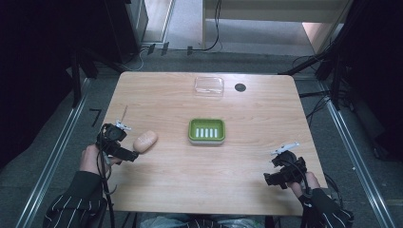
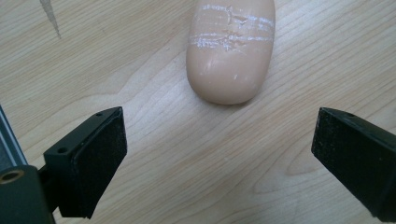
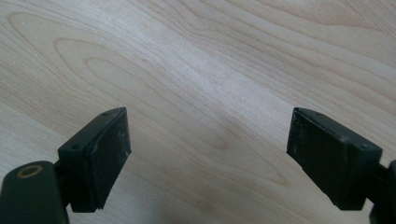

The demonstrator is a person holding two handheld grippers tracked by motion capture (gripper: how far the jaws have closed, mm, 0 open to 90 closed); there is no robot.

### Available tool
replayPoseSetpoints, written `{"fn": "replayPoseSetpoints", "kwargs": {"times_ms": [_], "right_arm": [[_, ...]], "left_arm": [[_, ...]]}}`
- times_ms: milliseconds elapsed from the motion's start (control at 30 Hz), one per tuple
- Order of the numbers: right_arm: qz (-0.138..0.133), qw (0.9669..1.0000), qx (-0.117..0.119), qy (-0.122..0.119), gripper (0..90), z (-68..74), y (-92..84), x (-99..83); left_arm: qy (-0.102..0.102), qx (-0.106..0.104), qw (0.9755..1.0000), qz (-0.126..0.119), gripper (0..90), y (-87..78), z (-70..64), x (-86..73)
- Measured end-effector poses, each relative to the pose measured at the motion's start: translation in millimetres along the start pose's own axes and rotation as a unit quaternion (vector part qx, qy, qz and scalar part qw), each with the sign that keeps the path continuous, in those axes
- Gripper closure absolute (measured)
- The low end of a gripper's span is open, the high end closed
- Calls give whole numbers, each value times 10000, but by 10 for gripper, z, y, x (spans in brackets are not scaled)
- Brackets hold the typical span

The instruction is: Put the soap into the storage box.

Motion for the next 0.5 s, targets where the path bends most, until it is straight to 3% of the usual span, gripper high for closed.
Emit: {"fn": "replayPoseSetpoints", "kwargs": {"times_ms": [500], "right_arm": [[29,10000,-24,-31,142,10,16,13]], "left_arm": [[45,-75,9999,-123,37,29,-8,187]]}}
Point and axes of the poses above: each handheld gripper's, and its own axes: y roughly forward along the jaws, x roughly out of its top, z roughly to its left, the point moved 1 cm from there along y, roughly forward along the jaws, and after that the axes turned 8 degrees about -z, right-handed, at the moved point
